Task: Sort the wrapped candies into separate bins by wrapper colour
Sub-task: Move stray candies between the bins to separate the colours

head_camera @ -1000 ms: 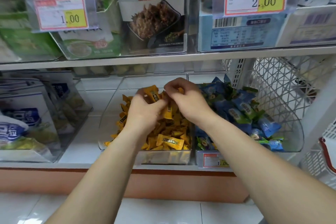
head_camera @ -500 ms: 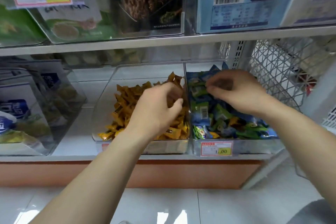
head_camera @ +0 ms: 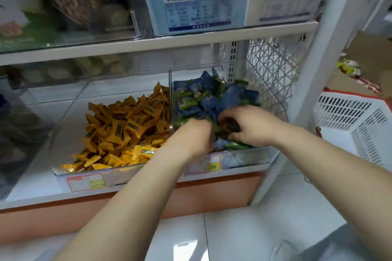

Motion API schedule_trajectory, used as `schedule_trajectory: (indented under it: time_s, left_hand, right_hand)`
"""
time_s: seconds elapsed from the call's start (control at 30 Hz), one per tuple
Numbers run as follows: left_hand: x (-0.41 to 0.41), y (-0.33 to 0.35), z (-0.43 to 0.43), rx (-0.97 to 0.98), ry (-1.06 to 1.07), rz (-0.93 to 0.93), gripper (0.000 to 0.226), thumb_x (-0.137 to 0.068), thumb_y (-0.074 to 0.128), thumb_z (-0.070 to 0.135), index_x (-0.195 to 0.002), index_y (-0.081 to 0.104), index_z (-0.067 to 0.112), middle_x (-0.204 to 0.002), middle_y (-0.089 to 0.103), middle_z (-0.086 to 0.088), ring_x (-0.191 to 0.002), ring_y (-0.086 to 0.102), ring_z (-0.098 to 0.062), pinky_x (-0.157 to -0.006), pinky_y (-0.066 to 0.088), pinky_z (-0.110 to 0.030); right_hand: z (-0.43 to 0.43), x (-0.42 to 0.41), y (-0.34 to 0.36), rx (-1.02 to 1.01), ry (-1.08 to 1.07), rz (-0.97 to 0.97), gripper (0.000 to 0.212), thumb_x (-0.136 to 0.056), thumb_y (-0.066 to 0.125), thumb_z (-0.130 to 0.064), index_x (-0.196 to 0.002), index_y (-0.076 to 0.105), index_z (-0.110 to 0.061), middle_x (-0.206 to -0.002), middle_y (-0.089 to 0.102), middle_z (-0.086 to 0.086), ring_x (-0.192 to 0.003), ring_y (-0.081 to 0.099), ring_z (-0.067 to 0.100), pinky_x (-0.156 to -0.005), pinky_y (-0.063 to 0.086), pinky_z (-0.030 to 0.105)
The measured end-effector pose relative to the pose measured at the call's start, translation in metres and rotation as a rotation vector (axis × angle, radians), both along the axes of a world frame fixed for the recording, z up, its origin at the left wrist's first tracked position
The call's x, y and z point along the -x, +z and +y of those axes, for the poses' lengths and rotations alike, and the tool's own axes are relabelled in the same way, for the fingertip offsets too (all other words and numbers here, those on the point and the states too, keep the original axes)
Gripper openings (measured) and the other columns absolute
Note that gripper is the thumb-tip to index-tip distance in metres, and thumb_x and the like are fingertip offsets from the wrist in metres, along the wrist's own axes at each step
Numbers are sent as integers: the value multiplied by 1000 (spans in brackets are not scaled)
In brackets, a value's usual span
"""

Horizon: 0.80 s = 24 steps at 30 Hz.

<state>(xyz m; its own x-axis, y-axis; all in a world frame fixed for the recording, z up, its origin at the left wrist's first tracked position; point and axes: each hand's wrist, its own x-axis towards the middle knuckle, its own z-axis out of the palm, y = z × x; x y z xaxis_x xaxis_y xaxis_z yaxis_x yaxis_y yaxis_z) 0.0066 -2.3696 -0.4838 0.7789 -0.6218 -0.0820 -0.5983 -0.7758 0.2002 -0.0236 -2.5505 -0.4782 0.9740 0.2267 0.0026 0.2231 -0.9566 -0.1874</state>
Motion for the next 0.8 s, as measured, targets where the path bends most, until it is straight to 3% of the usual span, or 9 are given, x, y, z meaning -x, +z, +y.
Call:
schedule_trajectory:
  time_s: [0.17, 0.3, 0.37, 0.47, 0.6, 0.67, 0.73, 0.8]
  left_hand:
    - [-10, -10, -7, -77, 8, 22, 23, -82, 70, 19, -105, 72, 16, -101, 71, -8, -93, 65, -27, -76, 54, -34]
    - [-14, -14, -8, -91, 5, 58, 30, -84, 68, 17, -111, 70, 27, -107, 70, -2, -97, 65, -24, -74, 48, -28]
    - [-15, -14, -8, -108, 15, 131, 31, -83, 66, 10, -109, 72, 26, -106, 71, -3, -96, 65, -23, -78, 53, -30]
    - [-15, -9, -7, -94, -40, 170, 21, -85, 67, 13, -102, 75, 23, -102, 73, 0, -95, 66, -20, -81, 54, -29]
    - [-6, 8, 3, 202, -56, 62, 27, -87, 73, 27, -114, 72, 24, -99, 68, 10, -93, 63, -9, -72, 43, -17]
    - [-1, 17, 11, 413, -7, 3, 32, -87, 74, 30, -118, 68, 27, -95, 68, 16, -87, 62, -2, -72, 46, -14]
    - [2, 24, 17, 580, 31, 30, 36, -88, 73, 31, -123, 65, 27, -95, 65, 17, -86, 63, 1, -72, 47, -12]
    - [3, 26, 21, 690, 79, 77, 31, -91, 70, 30, -121, 65, 29, -100, 66, 14, -91, 64, -1, -81, 53, -22]
  right_hand:
    - [-3, -7, -4, 23, 0, 0, 43, -79, 68, -23, -120, 64, -35, -115, 65, 0, -104, 60, 26, -80, 54, 37]
    - [-3, -12, -6, 99, 49, 4, 23, -84, 69, -27, -106, 70, -25, -102, 55, 1, -97, 57, 26, -77, 52, 38]
    - [-6, -10, -5, 21, 41, -1, 20, -84, 71, -30, -102, 66, -24, -100, 52, -2, -93, 54, 22, -76, 50, 37]
    - [-11, -4, -2, -175, 7, -46, 15, -87, 70, -32, -98, 61, -27, -95, 62, -3, -87, 58, 19, -73, 50, 36]
    - [-13, 3, 9, -503, -73, -155, 13, -86, 71, -33, -90, 59, -35, -82, 66, -12, -75, 61, 2, -61, 42, 17]
    - [-12, 5, 15, -649, -111, -166, 10, -86, 73, -33, -89, 64, -32, -85, 68, -11, -79, 62, -1, -65, 44, 12]
    - [-9, 6, 18, -796, -125, -135, 9, -86, 75, -29, -91, 68, -26, -88, 70, -6, -83, 66, 8, -75, 52, 26]
    - [-5, 8, 23, -927, -144, -95, 11, -85, 76, -24, -91, 69, -19, -87, 72, 2, -82, 70, 22, -75, 57, 39]
